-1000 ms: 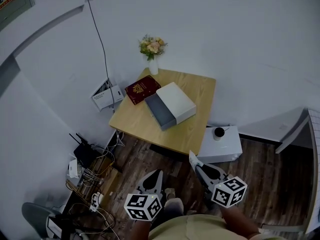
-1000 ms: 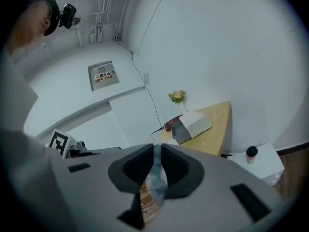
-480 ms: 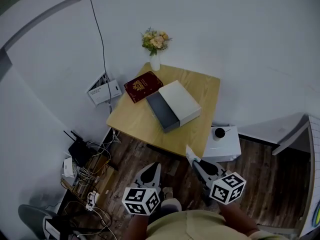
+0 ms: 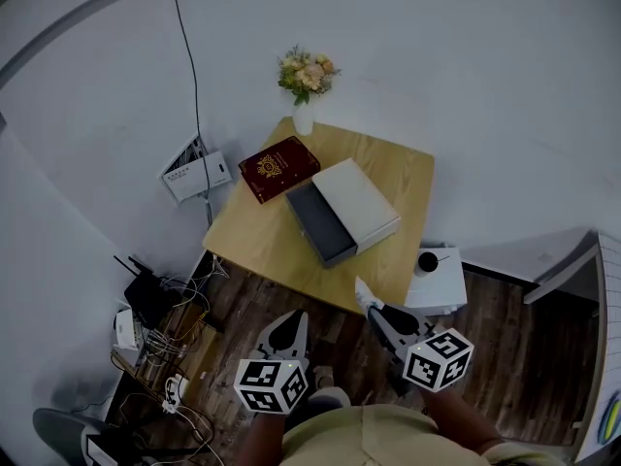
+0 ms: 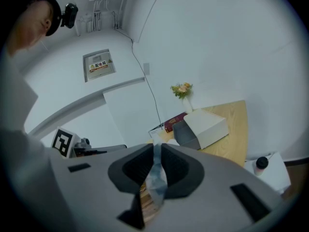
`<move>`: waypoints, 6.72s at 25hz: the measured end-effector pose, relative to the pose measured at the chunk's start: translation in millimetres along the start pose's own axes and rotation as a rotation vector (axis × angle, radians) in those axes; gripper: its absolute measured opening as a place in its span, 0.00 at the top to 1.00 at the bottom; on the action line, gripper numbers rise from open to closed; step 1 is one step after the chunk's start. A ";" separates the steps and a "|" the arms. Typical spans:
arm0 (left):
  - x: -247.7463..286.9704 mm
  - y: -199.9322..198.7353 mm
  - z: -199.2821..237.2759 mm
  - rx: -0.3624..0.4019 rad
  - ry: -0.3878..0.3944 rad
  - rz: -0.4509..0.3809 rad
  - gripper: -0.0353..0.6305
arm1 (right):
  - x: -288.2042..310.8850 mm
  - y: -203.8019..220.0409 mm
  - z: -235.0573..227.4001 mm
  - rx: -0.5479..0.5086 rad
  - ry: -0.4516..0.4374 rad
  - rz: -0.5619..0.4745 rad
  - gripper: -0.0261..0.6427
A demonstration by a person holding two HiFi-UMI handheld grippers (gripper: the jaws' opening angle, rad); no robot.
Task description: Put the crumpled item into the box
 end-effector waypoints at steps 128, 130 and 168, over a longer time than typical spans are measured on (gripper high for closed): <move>121.3 -101.0 95.2 -0.109 -0.113 -0.016 0.91 | 190.6 -127.8 -70.4 -0.162 0.030 0.117 0.89; 120.2 -101.4 93.9 -0.104 -0.108 -0.019 0.91 | 186.4 -127.2 -70.7 -0.159 0.043 0.108 0.89; 107.3 -95.9 92.3 -0.105 -0.111 -0.023 0.91 | 145.2 -111.9 -76.9 -0.114 0.157 0.075 0.92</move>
Point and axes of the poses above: the fingertips, and each gripper's own axes: x forward along the fingers, z to its left, y out of its underside, the point moved 9 cm from there along -x, backward along the fingers, and after that the axes turned 15 degrees about z, right-handed, at the moved point
